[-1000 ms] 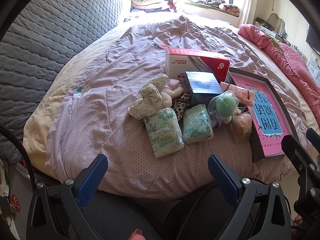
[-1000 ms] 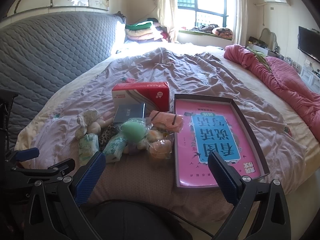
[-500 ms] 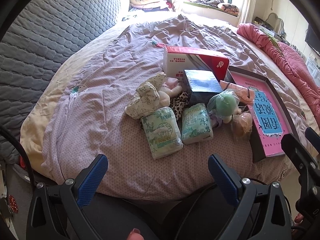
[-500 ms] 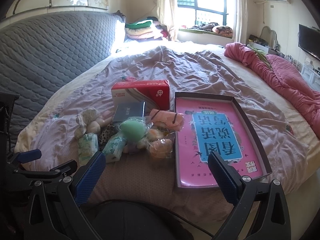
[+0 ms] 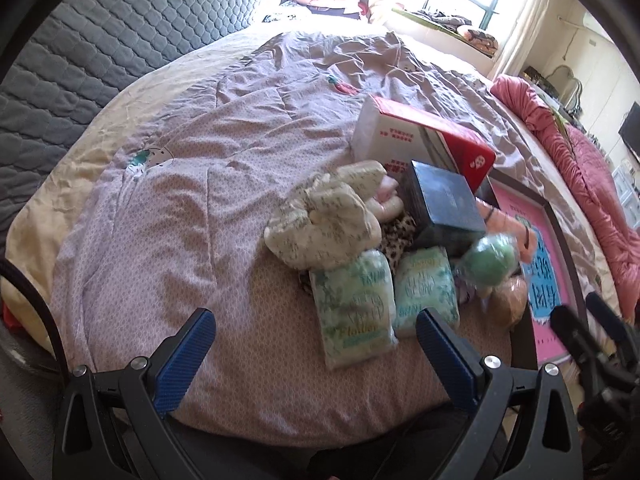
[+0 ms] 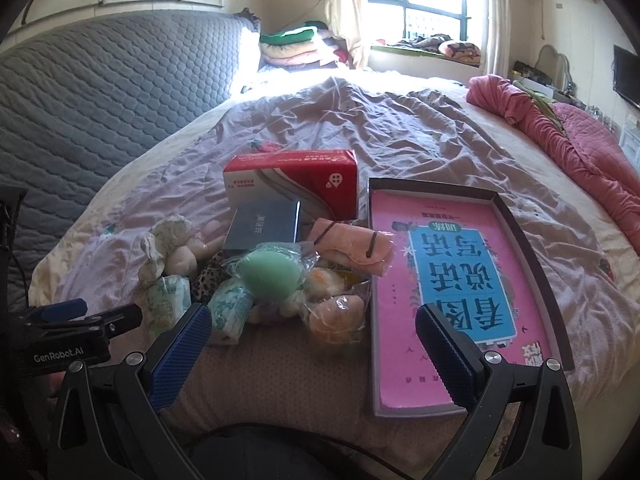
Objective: Organize soft objects
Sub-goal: 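Grasp the cream floral scrunchie with left gripper while right grasps the bagged green ball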
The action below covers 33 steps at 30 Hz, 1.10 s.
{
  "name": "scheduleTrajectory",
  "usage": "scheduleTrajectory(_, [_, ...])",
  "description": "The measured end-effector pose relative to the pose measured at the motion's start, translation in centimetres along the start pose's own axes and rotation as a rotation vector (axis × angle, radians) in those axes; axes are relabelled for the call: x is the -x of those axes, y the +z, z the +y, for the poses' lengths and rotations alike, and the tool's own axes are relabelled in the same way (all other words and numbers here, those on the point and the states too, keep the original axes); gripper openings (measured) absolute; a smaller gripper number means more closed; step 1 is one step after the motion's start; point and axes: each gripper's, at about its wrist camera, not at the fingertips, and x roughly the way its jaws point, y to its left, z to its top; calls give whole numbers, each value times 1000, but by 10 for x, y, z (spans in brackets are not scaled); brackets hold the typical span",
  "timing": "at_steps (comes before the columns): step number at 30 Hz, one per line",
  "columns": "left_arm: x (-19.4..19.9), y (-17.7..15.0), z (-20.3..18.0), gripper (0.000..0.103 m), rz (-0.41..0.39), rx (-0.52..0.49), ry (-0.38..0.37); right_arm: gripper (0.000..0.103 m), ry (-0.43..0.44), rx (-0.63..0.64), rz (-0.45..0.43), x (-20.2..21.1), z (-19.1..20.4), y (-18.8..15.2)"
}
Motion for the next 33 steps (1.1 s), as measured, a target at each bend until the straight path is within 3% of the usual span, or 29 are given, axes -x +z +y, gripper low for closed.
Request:
scheduleTrajectory(10, [-37,40,13,98,20,30,-55,102,-20,109,40,-50,29,9])
scheduleTrajectory(21, [-61,47,16,58,46,54,-152,98,-77,82,69,-83,25,19])
scheduleTrajectory(24, [-61,48,17,46,44,64,-199,83,-59,75,74,-86,24,19])
scheduleTrajectory(26, [-62,49,18,40,46,74,-222,67,-45,75,89,-89,24,19])
scheduleTrajectory(28, [-62,49,18,35,43,72,-234,60,-39,70,89,-89,23,18])
scheduleTrajectory(31, [-56,49,18,17,18,60,-239,50,-31,58,58,-82,21,19])
scheduleTrajectory(33, [-52,49,19,16,5,64,-255,49,-27,51,40,-78,19,19])
